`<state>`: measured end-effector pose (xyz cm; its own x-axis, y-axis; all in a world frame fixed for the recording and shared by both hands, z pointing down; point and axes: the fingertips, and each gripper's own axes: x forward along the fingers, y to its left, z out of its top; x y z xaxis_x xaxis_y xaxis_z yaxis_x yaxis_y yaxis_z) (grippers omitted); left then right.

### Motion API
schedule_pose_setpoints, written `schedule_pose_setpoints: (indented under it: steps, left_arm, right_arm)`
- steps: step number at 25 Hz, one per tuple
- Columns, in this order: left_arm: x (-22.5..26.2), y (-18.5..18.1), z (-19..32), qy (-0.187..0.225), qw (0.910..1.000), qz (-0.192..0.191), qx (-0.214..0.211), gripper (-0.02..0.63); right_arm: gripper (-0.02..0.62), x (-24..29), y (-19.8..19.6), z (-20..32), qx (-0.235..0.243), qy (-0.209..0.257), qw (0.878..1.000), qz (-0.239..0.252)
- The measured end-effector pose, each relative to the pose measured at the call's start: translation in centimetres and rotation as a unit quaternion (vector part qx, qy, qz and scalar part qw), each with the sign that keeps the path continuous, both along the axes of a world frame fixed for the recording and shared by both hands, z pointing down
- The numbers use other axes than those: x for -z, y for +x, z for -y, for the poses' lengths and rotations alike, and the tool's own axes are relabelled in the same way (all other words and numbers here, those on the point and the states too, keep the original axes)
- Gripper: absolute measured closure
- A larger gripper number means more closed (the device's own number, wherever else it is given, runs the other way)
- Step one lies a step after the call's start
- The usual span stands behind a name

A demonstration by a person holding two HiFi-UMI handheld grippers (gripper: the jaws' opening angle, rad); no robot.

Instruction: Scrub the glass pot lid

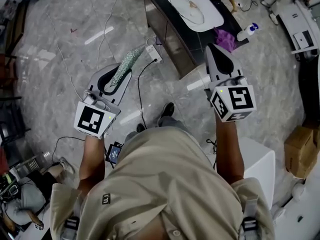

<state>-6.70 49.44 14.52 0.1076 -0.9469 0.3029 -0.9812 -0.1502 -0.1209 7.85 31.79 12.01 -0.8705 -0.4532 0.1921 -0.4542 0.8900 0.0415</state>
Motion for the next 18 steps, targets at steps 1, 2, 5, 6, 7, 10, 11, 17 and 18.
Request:
schedule_pose_setpoints:
  steps: [1, 2, 5, 6, 7, 10, 11, 17, 18]
  left_arm:
    - [-0.1, 0.1, 0.7, -0.002, 1.0, 0.001, 0.003, 0.506]
    - [-0.1, 0.1, 1.3, -0.004, 1.0, 0.003, 0.007, 0.506]
    - [0.3, 0.2, 3.0, -0.007, 0.9997, 0.012, 0.018, 0.506]
    - [0.4, 0.2, 3.6, -0.007, 0.9996, 0.015, 0.021, 0.506]
    - [0.6, 0.4, 4.1, -0.007, 0.9995, 0.019, 0.023, 0.506]
    - [0.9, 0.8, 5.6, -0.011, 0.9994, 0.024, 0.022, 0.506]
    - [0.8, 0.9, 6.1, -0.013, 0.9994, 0.025, 0.02, 0.506]
    - [0.7, 0.3, 9.8, -0.015, 0.9996, 0.024, -0.002, 0.506]
    - [0.7, 0.1, 10.7, -0.01, 0.9997, 0.022, -0.008, 0.506]
  right_arm:
    - [0.568, -0.1, -0.2, 0.8, 0.005, -0.001, 1.0, 0.002]
    - [0.568, -0.2, -0.3, 1.6, 0.009, -0.002, 1.0, 0.004]
    - [0.568, -0.3, -0.3, 3.7, 0.017, -0.006, 1.0, 0.012]
    - [0.568, -0.3, -0.1, 4.4, 0.018, -0.007, 1.0, 0.015]
    - [0.568, -0.3, 0.0, 5.1, 0.019, -0.008, 1.0, 0.017]
    - [0.568, -0.6, 0.6, 6.8, 0.015, -0.013, 1.0, 0.022]
    - [0.568, -0.8, 0.8, 7.3, 0.012, -0.015, 1.0, 0.023]
    - [0.568, -2.3, 1.7, 9.8, -0.016, -0.031, 0.999, 0.015]
    - [0.568, -2.6, 1.9, 10.3, -0.025, -0.033, 0.999, 0.013]
